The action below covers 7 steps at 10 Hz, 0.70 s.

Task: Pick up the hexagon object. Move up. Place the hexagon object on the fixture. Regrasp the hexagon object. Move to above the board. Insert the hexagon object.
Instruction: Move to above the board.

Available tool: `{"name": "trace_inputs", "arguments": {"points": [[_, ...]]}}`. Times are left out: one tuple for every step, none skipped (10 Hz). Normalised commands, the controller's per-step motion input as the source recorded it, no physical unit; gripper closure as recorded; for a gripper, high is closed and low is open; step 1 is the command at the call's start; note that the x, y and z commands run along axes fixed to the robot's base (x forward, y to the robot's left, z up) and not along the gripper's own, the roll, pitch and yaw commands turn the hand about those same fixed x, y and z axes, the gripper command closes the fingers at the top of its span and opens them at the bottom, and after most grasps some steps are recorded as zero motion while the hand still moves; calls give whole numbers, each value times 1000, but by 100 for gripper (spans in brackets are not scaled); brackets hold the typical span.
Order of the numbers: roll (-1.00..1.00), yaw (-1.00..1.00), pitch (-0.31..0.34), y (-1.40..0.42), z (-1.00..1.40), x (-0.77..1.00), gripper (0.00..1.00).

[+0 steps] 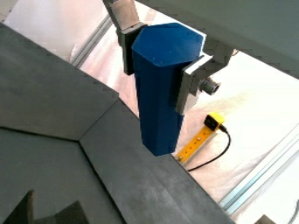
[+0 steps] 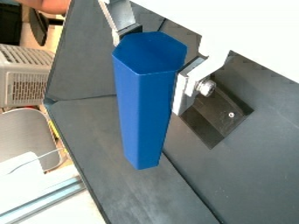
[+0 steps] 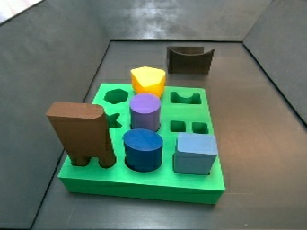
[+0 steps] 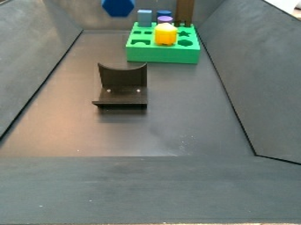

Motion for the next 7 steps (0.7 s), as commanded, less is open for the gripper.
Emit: {"name": "trace_inputs", "arguments": {"points": [[-1000,-196,-30,-1000,320,-729,100],[-1000,-190,-40,-1000,342,-741,100],[-1000,-192,-42,-1000,364,-793,100],[-1000,-198,-42,-1000,343,-838,100],[-1000,-204,-34,-1000,357,-848,100],[-1000,-211,-23,-906,335,-824,100],[-1000,-211,-15,-698,254,-659,100]]}}
